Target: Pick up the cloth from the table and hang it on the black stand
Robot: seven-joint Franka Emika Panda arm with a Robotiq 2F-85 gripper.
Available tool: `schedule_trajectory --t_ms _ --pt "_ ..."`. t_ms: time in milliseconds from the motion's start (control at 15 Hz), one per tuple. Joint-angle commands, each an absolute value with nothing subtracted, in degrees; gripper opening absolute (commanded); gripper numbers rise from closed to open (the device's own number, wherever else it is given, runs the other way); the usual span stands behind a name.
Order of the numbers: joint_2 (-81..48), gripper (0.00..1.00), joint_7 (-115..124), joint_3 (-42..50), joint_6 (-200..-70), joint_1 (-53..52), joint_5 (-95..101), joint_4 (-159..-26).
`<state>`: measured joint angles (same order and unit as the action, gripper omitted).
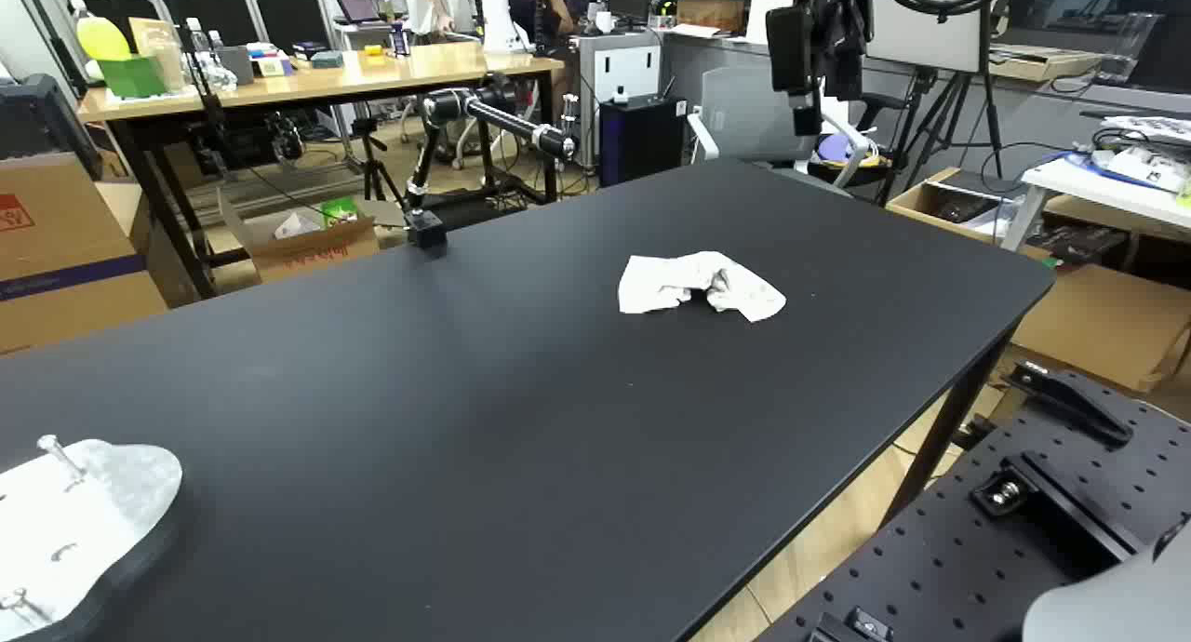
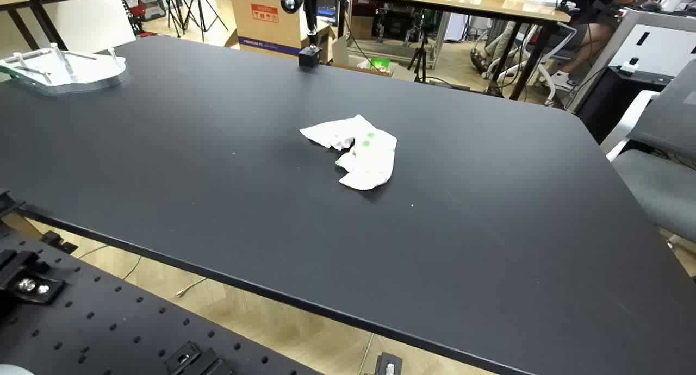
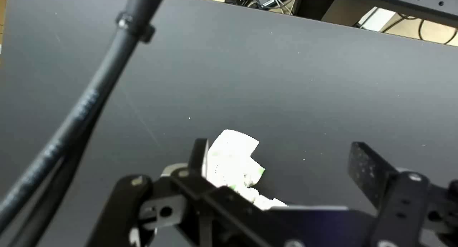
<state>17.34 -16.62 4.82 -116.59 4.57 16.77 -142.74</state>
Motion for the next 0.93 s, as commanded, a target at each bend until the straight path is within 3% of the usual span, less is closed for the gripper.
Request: schedule_trajectory --t_ms 0,667,867 --pt "17.3 1.00 -16.5 5.1 -116.5 4.2 16.8 -142.7" --pt "17.3 1.00 -16.5 5.1 -116.6 4.2 16.8 -142.7" --pt "15.6 1.00 -14.7 5.4 -125.5 5.2 19.7 -143.2"
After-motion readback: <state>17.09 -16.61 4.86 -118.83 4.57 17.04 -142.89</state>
